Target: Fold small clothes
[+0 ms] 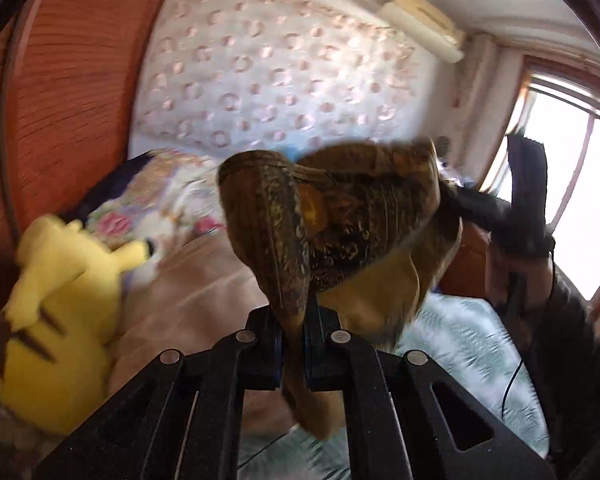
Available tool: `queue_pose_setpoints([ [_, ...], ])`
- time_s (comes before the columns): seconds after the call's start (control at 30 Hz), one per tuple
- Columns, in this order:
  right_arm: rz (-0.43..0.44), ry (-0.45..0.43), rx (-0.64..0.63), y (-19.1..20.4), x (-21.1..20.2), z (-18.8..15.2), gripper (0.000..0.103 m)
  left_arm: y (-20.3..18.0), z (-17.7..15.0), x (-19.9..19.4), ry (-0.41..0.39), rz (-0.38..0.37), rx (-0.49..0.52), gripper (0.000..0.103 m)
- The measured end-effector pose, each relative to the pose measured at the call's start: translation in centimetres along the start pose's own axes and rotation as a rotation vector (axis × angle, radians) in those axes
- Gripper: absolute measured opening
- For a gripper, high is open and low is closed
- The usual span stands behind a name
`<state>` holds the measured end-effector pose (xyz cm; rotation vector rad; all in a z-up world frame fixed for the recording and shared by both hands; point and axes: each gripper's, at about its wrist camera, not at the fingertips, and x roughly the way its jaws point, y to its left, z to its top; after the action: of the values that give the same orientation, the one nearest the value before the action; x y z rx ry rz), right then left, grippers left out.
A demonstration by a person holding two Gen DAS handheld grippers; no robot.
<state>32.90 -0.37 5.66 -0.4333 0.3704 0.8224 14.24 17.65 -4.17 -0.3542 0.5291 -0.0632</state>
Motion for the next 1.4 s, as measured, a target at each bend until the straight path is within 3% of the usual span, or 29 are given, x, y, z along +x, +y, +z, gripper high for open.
queue_pose_setpoints([
  [0.23, 0.077, 0.062, -0.118, 2.8, 10.7, 3.1, 0.014, 5.3, -4.0, 0.7, 0.049, 0.106, -0.114, 0.008],
  [0.37, 0.077, 0.081, -0.031, 1.7, 12.3, 4.3, 0.017, 5.8, -4.9, 1.5, 0.09, 0.144, -0.122, 0.008],
  [0.43, 0.08, 0.092, 0.02, 1.7, 12.1, 4.6, 0.023, 5.9, -5.3, 1.7, 0.105, 0.157, -0.13, 0.008],
  [0.5, 0.051, 0.086, 0.041, 3.0, 12.3, 5.1, 0.044, 6.2, -5.7, 1.3, 0.109, 0.156, -0.133, 0.01],
  [0.57, 0.023, 0.051, 0.032, 4.0, 10.8, 5.1, 0.048, 6.7, -6.0, 1.1, 0.111, 0.154, -0.134, 0.012],
  [0.67, 0.001, 0.031, 0.034, 4.5, 9.7, 4.3, 0.057, 6.5, -5.9, 0.7, 0.104, 0.162, -0.119, 0.023],
  [0.73, 0.019, 0.039, 0.041, 4.9, 9.1, 3.1, 0.057, 6.4, -5.9, 0.1, 0.091, 0.16, -0.103, 0.038],
  [0.87, 0.056, 0.095, 0.041, 6.2, 10.4, 0.7, 0.057, 6.0, -5.4, -1.3, 0.058, 0.183, -0.062, 0.054],
  [0.93, 0.071, 0.116, 0.058, 6.1, 10.7, -0.2, 0.057, 5.8, -5.0, -2.0, 0.031, 0.197, -0.044, 0.076],
  [0.97, 0.077, 0.119, 0.069, 5.9, 10.9, -0.6, 0.057, 5.8, -4.9, -2.4, 0.016, 0.208, -0.034, 0.08],
  [1.17, 0.168, 0.127, 0.101, 6.7, 10.6, -1.8, 0.057, 5.1, -3.7, -4.0, -0.038, 0.277, 0.031, 0.082],
  [1.3, 0.251, 0.131, 0.093, 7.2, 11.2, -1.9, 0.057, 5.0, -3.5, -4.1, -0.046, 0.278, 0.048, 0.082],
  [1.4, 0.239, 0.177, 0.032, 7.5, 13.7, -2.9, 0.057, 4.5, -3.3, -4.1, -0.05, 0.284, 0.066, 0.082],
])
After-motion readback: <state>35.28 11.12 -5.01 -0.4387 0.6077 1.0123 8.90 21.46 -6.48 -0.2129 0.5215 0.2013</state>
